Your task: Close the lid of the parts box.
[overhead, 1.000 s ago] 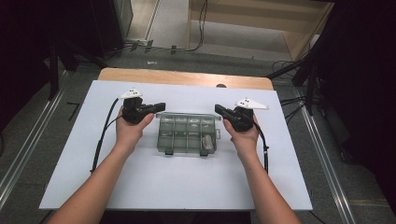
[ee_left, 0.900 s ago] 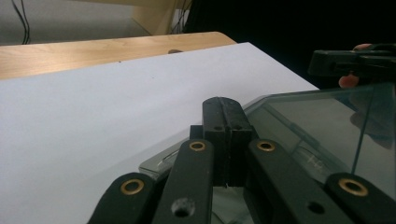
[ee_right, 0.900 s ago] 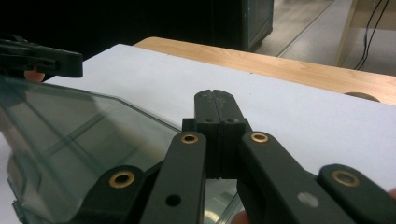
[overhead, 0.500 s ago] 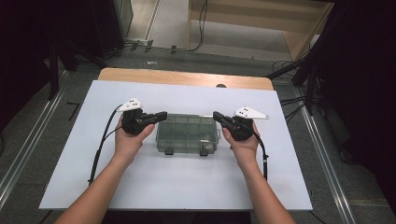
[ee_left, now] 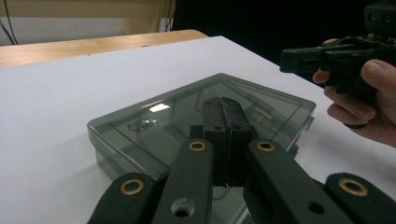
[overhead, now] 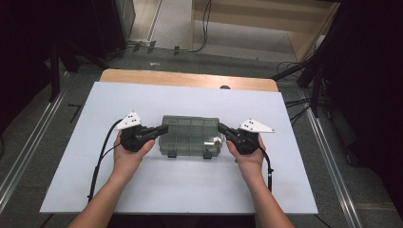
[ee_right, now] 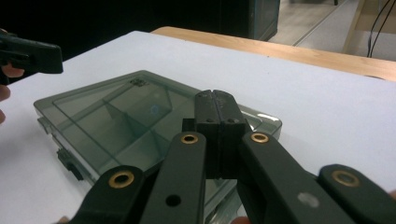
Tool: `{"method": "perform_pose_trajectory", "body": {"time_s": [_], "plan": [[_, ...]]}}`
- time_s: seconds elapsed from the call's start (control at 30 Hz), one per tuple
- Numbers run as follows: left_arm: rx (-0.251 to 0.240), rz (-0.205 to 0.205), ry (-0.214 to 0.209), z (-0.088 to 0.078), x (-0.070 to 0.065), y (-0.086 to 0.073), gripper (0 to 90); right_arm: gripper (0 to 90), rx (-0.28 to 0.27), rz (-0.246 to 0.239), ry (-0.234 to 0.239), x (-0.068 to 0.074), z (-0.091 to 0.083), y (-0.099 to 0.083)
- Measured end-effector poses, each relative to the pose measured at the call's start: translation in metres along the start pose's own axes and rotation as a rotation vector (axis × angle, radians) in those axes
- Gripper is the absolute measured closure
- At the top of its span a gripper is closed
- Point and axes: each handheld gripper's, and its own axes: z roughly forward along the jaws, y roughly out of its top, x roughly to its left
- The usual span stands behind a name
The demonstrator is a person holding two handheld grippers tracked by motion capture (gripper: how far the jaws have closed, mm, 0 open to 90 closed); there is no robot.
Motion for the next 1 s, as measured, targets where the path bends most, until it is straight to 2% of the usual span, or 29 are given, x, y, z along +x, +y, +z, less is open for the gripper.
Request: {"method": "perform_pose_trajectory", "body": {"time_s": [0.07, 0.33, 0.53, 0.67, 1.0], "plan": [[0.009, 0.011, 0.005, -0.001, -0.002, -0.002, 89.7, 87.9, 0.0, 0.004, 0.0, 0.001, -0.002, -0.003], [0.0, -0.012, 0.021, -0.005, -0.009, -0.018, 89.7, 87.8, 0.011, -0.011, -0.014, 0.011, -0.009, -0.015], [0.017, 0.004, 0.034, -0.008, -0.013, -0.024, 89.7, 87.8, 0.023, -0.011, -0.022, 0.017, -0.013, -0.023], [0.022, 0.003, 0.042, -0.011, -0.013, -0.027, 89.6, 87.9, 0.037, -0.019, -0.031, 0.023, -0.016, -0.03], [0.036, 0.003, 0.064, -0.019, -0.01, -0.035, 89.6, 87.8, 0.035, -0.013, -0.033, 0.025, -0.02, -0.036]]}}
